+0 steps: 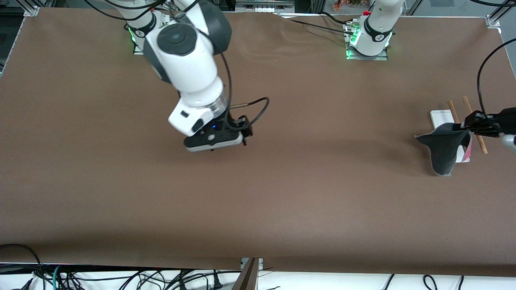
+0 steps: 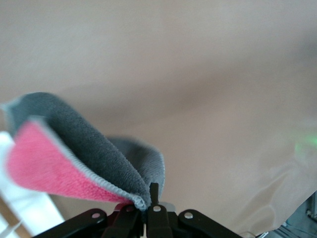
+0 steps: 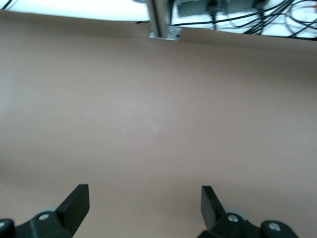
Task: Pass towel and hang on rack
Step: 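Carry the towel with the left gripper while the right gripper withdraws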
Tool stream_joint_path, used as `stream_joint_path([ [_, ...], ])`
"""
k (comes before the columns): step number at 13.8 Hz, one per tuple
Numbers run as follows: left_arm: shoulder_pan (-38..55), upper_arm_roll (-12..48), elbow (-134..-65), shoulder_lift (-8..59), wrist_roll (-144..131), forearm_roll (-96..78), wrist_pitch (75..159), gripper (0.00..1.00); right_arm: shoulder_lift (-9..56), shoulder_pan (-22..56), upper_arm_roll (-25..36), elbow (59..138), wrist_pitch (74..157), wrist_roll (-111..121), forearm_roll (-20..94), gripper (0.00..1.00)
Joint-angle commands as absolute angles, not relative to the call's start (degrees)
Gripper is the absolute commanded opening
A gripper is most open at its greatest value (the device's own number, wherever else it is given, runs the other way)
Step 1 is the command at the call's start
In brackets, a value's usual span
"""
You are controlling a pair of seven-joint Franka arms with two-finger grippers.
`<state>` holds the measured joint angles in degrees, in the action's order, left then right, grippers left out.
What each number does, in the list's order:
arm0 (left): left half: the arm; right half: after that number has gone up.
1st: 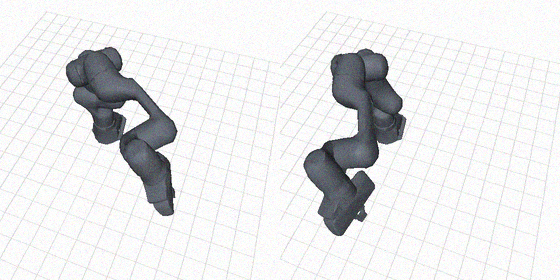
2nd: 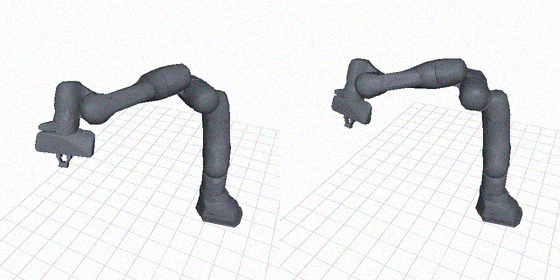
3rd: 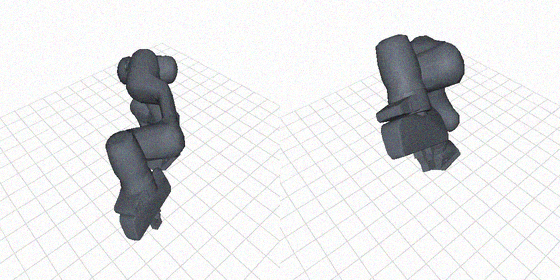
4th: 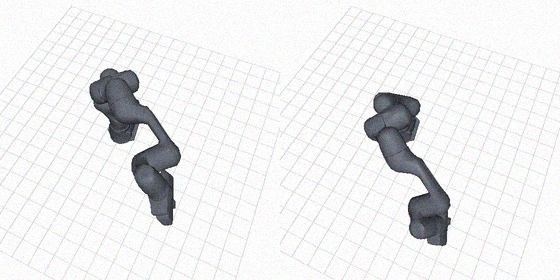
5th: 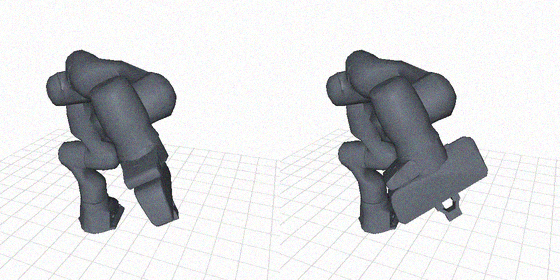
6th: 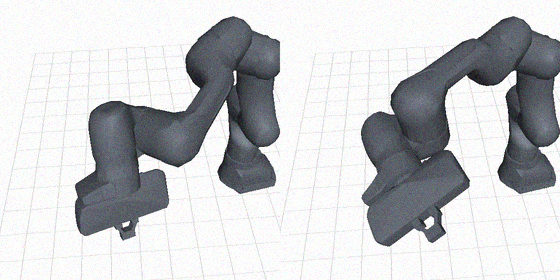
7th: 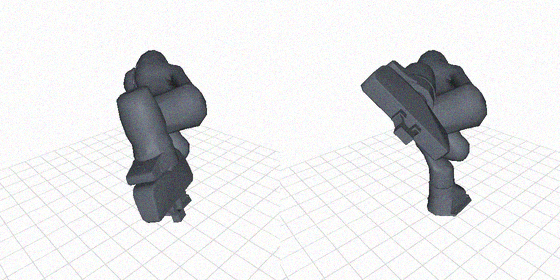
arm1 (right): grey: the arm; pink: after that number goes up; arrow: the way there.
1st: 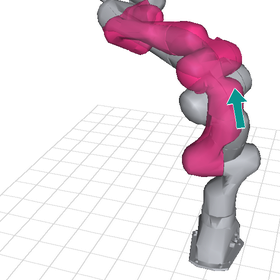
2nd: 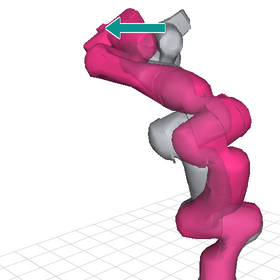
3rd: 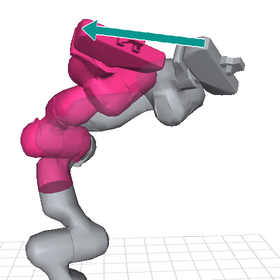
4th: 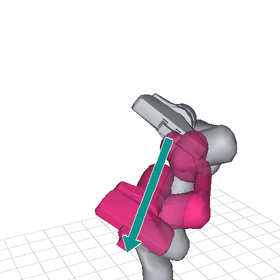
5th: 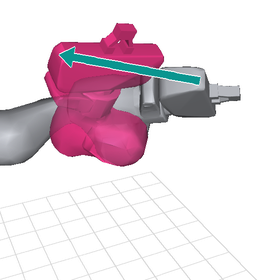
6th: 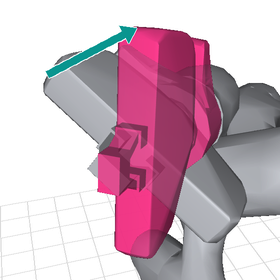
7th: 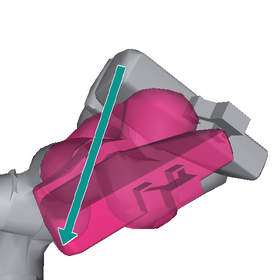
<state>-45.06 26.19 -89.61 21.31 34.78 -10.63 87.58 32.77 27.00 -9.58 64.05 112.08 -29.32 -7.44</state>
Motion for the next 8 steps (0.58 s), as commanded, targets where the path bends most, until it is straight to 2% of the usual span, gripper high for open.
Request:
stream_joint_path([
  [1,-49.2,27.16,-91.49,20.74,33.13,-9.23,86.66,0.0,33.13,24.18,-10.28,63.37,110.92,-28.65,-7.56,1.0],
  [8,-57.74,27.33,-93.6,20.57,33.75,-9.93,83.67,0.0,33.93,17.33,-10.2,63.46,110.92,-28.48,-8.0,1.0],
])
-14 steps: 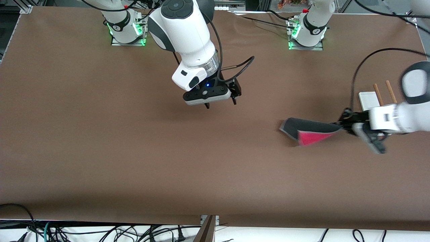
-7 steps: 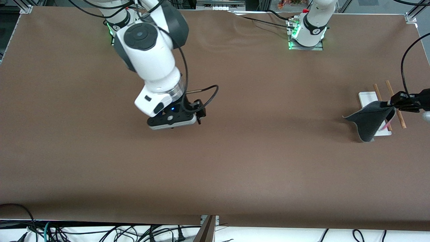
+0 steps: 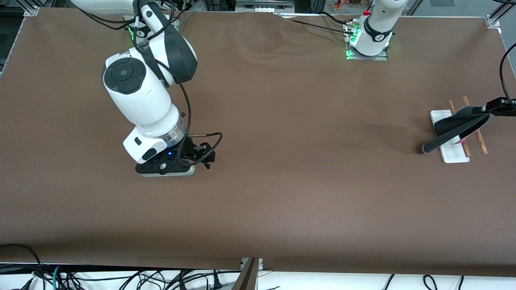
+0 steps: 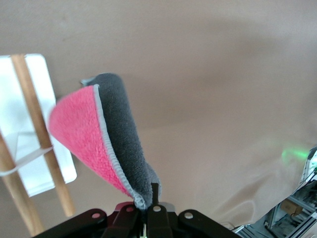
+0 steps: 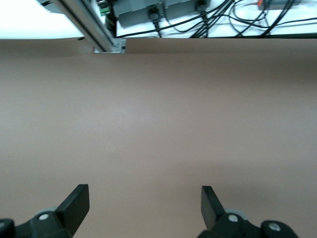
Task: Pass towel and hang on rack
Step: 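Carry the towel with the left gripper while the right gripper withdraws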
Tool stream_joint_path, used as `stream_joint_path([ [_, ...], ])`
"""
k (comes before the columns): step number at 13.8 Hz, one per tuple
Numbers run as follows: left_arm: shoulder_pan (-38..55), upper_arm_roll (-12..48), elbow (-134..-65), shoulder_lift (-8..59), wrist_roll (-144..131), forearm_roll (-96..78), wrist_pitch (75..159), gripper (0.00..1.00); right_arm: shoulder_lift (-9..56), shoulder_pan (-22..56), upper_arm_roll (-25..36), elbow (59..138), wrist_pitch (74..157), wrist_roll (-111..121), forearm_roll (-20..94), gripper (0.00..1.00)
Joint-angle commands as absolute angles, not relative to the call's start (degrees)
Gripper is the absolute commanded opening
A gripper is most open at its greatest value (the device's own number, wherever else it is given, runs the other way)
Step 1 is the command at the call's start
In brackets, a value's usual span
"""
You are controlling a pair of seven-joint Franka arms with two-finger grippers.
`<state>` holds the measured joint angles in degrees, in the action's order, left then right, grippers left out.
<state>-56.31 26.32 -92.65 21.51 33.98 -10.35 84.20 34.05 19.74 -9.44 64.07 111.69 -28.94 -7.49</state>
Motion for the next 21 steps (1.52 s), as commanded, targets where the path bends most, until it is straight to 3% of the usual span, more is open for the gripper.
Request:
stream_joint_path([
  [1,-58.44,27.33,-93.52,20.57,33.92,-9.93,82.89,0.0,33.84,16.18,-10.2,63.37,111.0,-28.48,-8.0,1.0],
  [7,-63.71,27.16,-93.16,20.65,40.15,-9.14,80.25,0.0,32.96,14.33,-6.86,63.19,107.59,-27.6,-8.17,1.0],
  [11,-66.79,26.89,-92.73,20.83,45.95,-7.13,80.16,0.0,32.35,13.36,-3.61,63.19,104.51,-14.0,-8.0,1.0],
  [18,-70.75,26.72,-88.96,26.44,54.83,-3.43,80.77,0.0,25.93,4.93,-3.25,63.89,101.17,-12.83,-7.21,1.0],
  [21,-72.07,26.63,-86.76,30.92,57.65,-1.15,81.21,0.0,19.46,2.03,-3.16,68.17,96.86,-12.83,-7.03,1.0],
])
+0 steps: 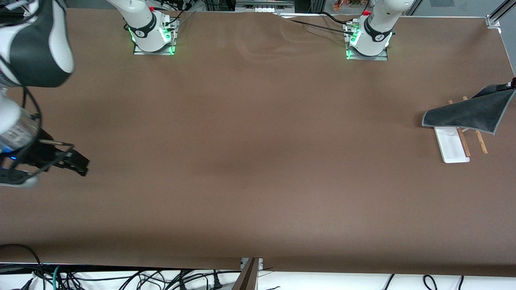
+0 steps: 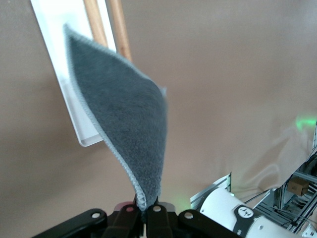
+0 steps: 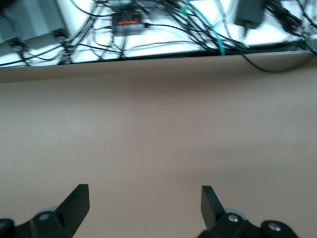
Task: Pass towel and hang on rack
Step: 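Drape the towel over the wooden rods with the left gripper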
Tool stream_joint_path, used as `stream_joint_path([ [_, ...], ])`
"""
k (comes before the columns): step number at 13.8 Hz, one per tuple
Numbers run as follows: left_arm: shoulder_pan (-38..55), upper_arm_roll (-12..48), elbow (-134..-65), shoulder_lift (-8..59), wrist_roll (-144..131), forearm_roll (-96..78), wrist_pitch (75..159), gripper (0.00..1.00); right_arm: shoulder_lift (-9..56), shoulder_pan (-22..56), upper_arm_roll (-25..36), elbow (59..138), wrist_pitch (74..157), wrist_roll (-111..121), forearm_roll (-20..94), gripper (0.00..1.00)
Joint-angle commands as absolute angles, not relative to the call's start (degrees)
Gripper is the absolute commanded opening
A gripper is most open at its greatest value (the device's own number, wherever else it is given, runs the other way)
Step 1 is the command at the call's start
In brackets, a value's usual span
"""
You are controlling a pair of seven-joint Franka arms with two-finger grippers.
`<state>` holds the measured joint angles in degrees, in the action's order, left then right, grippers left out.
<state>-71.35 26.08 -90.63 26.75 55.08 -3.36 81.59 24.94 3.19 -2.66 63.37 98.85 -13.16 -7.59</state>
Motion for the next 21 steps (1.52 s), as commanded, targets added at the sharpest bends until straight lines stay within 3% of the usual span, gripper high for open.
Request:
stream_joint_path([
  [1,-72.24,26.63,-85.79,32.33,58.44,-1.06,81.38,0.0,15.33,0.8,-3.25,73.25,96.86,-12.75,-6.94,1.0],
  [2,-72.25,26.37,-85.09,33.3,59.32,-0.45,81.91,0.0,11.81,-0.17,-3.34,77.39,96.77,-11.18,-6.94,1.0],
  [6,-72.33,26.19,-84.99,34.27,59.68,0.09,84.19,0.35,8.1,-1.58,-3.69,79.89,90.73,-6.42,-5.38,1.0],
  [7,-72.6,26.19,-84.99,34.89,59.76,0.09,84.37,0.53,7.3,-2.19,-3.69,79.98,87.74,-6.42,-3.45,1.0],
  [8,-73.47,26.19,-84.99,35.76,59.77,-0.17,84.64,1.0,7.03,-2.72,-3.69,80.07,85.28,-6.59,-1.25,1.0],
  [18,-72.87,27.16,-81.12,35.42,59.24,-0.09,84.38,1.0,7.82,-2.9,-2.29,80.95,85.87,1.14,-1.14,1.0],
  [21,-69.01,27.68,-81.12,31.65,53.99,-0.7,83.94,1.0,8.35,-2.81,-2.46,80.77,86.13,1.14,-1.06,1.0],
])
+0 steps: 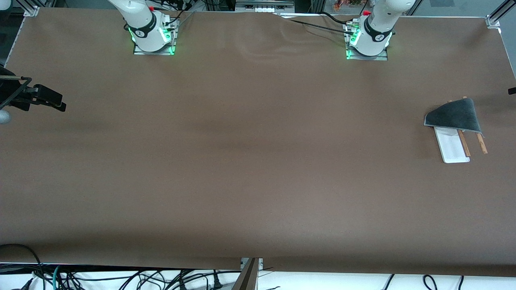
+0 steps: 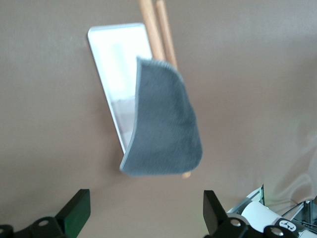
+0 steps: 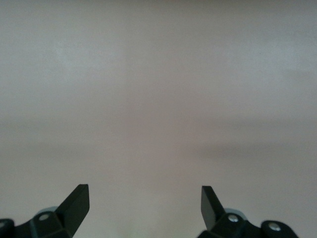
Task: Pass towel and hang on rack
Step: 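Drape the towel over the wooden rods with the left gripper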
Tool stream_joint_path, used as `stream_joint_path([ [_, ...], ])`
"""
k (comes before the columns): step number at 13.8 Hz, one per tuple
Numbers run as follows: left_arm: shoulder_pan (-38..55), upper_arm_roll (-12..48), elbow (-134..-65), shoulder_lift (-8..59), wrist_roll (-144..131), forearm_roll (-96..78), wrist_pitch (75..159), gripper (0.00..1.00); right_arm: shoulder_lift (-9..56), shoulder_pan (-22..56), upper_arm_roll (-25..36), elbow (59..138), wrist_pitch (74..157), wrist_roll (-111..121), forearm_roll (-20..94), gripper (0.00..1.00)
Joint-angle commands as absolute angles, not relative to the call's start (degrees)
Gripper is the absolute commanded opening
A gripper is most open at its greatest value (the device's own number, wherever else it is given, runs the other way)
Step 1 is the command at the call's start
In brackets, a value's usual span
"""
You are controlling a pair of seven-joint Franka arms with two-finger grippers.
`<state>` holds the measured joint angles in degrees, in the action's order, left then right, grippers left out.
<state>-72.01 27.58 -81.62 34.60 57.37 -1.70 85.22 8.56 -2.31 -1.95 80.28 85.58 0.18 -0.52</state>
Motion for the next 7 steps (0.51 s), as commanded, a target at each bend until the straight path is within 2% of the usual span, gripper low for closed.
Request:
stream_joint_path([
  [1,-66.91,28.47,-81.12,30.25,51.27,-0.7,83.94,1.0,8.44,-2.73,-2.46,80.51,86.13,1.06,-1.05,1.0],
  [7,-65.83,41.9,-81.21,24.79,25.71,-0.62,79.54,1.0,8.44,-2.46,-2.55,80.33,86.66,1.14,-0.88,1.0],
])
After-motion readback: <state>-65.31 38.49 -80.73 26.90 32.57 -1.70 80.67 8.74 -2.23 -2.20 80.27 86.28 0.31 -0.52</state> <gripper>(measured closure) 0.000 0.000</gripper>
